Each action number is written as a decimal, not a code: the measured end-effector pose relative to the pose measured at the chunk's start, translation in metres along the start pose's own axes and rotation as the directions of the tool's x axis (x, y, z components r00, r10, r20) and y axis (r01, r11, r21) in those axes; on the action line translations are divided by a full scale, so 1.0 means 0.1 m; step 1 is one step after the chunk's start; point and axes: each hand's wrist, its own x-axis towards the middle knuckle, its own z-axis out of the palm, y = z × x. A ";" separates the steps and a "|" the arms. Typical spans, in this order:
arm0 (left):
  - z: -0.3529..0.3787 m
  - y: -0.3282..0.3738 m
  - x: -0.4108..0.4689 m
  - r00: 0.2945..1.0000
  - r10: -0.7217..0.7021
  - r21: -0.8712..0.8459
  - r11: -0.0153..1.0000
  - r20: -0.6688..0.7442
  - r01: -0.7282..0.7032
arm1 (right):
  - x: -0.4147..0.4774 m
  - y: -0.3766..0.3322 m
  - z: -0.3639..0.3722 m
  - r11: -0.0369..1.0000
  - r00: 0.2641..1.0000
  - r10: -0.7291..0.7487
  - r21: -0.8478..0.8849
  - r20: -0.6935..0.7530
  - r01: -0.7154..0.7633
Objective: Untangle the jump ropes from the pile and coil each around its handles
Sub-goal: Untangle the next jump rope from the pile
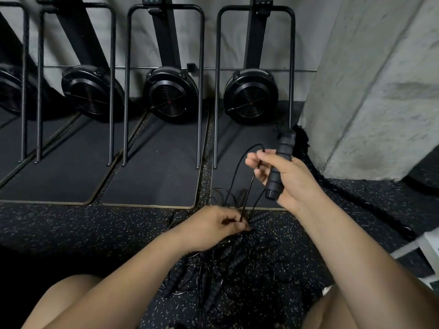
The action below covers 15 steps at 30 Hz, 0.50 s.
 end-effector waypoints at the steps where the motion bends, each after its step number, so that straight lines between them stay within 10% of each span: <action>1: -0.02 -0.01 0.00 1.000 0.000 0.020 1.000 -0.006 0.000 | 0.02 0.00 -0.02 1.000 1.000 0.004 -0.008 -0.008 -0.004; 15: -0.40 0.02 -0.04 0.911 -0.024 -0.422 0.891 -0.411 -0.167 | -0.03 0.43 0.03 0.702 0.918 0.360 -0.697 0.168 -0.148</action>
